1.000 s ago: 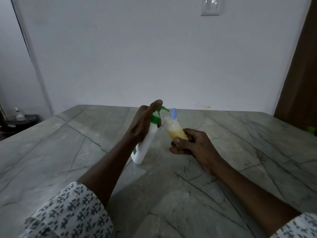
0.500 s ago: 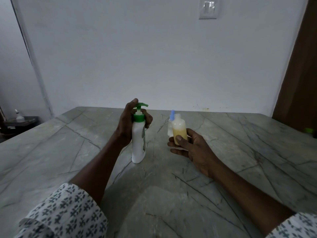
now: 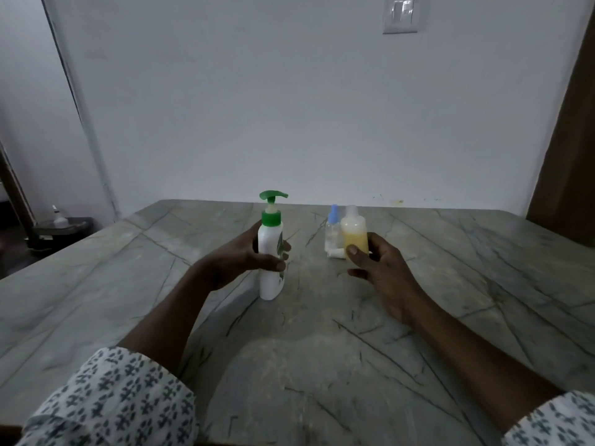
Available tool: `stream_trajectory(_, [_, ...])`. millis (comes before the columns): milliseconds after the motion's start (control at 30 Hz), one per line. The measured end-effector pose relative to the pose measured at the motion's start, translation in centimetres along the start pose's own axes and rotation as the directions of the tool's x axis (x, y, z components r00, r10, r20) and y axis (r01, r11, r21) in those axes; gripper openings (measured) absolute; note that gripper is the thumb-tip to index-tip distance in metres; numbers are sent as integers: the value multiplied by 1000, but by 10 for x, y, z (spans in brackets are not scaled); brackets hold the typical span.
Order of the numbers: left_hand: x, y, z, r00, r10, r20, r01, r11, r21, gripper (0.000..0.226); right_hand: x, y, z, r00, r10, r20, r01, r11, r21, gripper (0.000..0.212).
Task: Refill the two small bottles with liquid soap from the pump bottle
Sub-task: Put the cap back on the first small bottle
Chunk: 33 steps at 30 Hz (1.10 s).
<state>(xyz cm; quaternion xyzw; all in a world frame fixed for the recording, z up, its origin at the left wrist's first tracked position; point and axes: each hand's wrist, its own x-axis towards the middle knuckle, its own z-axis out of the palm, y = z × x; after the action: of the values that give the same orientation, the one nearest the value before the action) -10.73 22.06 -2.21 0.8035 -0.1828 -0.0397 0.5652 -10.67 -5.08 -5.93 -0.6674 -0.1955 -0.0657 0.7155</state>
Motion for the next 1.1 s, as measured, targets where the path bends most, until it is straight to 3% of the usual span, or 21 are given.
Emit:
stream_trajectory(100, [-1, -4, -2, 997, 38, -70, -38, 999, 6, 71, 3, -1, -9, 997, -12, -74, 9, 999, -34, 18])
stream_trajectory(300, [1, -11, -8, 994, 20, -108, -19, 1000, 8, 77, 6, -1, -27, 988, 11, -152, -45, 974, -224, 40])
stream_trajectory(400, [-3, -13, -12, 994, 3, -108, -1, 1000, 13, 118, 6, 4, -24, 996, 43, -81, -71, 922, -380, 47])
stream_trajectory(467, [-7, -4, -18, 977, 35, -210, -48, 997, -54, 145, 5, 7, -19, 998, 52, -35, -62, 870, -489, 48])
stream_trajectory(500, [-9, 6, -19, 933, 98, -346, -112, 993, -21, 142, 5, 7, -17, 999, 48, -25, -54, 850, -523, 46])
stream_trajectory(533, [-13, 18, -18, 842, 202, -500, -188, 979, 78, 127, 5, 8, -14, 999, 45, -20, -49, 843, -536, 44])
stream_trajectory(567, [-17, 29, -16, 699, 347, -626, -270, 938, 219, 102, 6, 8, -12, 999, 44, -17, -46, 842, -538, 43])
stream_trajectory(633, [-28, 49, -3, 379, 630, -678, -368, 775, 515, 42, 9, 7, -7, 999, 49, -17, -50, 830, -555, 41])
stream_trajectory(667, [-34, 57, 9, 331, 701, -632, -382, 711, 590, 24, 11, 6, -4, 999, 50, -15, -49, 810, -584, 41])
stream_trajectory(700, [-39, 61, 25, 362, 723, -589, -393, 691, 607, 22, 14, 6, -2, 999, 49, -10, -45, 785, -617, 41])
stream_trajectory(767, [-40, 61, 56, 577, 651, -494, -359, 745, 563, 23, 18, 8, 3, 998, 58, 5, -41, 758, -651, 43])
stream_trajectory(833, [-28, 51, 84, 810, 406, -423, -160, 847, 507, 18, 15, 9, 9, 998, 52, 37, -14, 743, -670, 41])
stream_trajectory(867, [-20, 45, 95, 881, 233, -412, -7, 877, 481, 35, 14, 11, 11, 998, 34, 59, 17, 721, -692, 40])
stream_trajectory(933, [-4, 30, 108, 920, -48, -389, 233, 866, 443, 82, 15, 11, 14, 993, 26, 116, 68, 674, -735, 36])
stream_trajectory(967, [2, 25, 111, 915, -112, -387, 287, 855, 432, 96, 17, 8, 12, 986, 63, 152, 70, 673, -736, 36])
stream_trajectory(1033, [10, 21, 111, 916, -123, -381, 278, 879, 387, 106, 24, 0, -1, 968, 142, 207, 46, 710, -703, 38])
stream_trajectory(1100, [15, 22, 111, 934, -103, -342, 227, 911, 345, 98, 37, -9, -22, 979, 149, 137, -22, 752, -659, 37])
